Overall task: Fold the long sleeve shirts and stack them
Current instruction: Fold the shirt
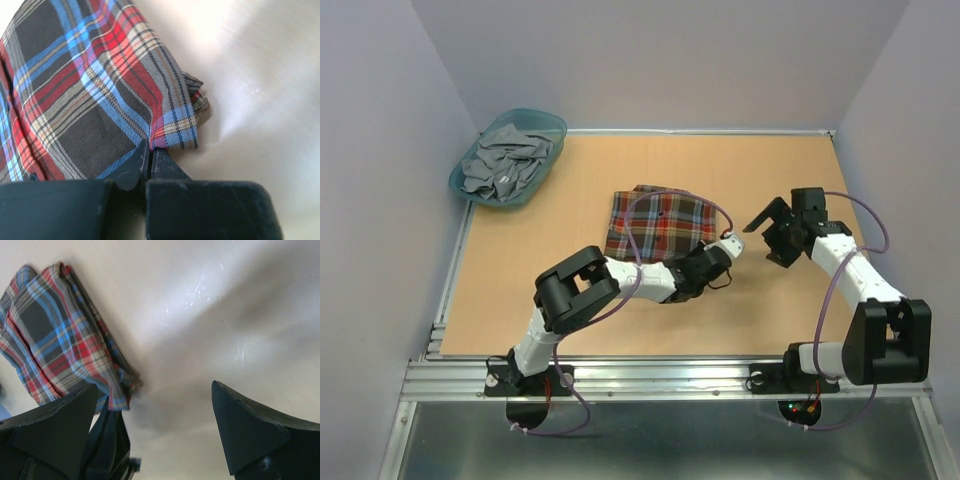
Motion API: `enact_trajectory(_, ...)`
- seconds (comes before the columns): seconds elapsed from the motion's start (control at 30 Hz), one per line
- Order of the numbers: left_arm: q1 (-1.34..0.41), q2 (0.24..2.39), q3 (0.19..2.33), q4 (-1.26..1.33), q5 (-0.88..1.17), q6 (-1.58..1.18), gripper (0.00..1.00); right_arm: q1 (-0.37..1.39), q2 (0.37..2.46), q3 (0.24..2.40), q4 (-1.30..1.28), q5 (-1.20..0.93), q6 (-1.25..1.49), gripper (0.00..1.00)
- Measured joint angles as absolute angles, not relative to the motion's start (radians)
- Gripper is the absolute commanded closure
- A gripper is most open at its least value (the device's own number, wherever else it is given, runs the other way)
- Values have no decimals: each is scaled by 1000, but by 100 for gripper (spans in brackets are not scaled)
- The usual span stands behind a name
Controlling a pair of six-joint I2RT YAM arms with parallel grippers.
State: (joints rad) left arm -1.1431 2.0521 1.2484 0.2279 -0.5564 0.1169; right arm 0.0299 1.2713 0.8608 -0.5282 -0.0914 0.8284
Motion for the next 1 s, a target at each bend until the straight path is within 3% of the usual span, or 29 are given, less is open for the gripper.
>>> enact_trajectory(0.43,-1120,1929,1196,205,-490,2,100,7,1597,863,-182,-487,899,0)
enact_trajectory(1.0,-1104,1908,1196,143,-459,-81,100,152,1848,903,156,-671,974,3)
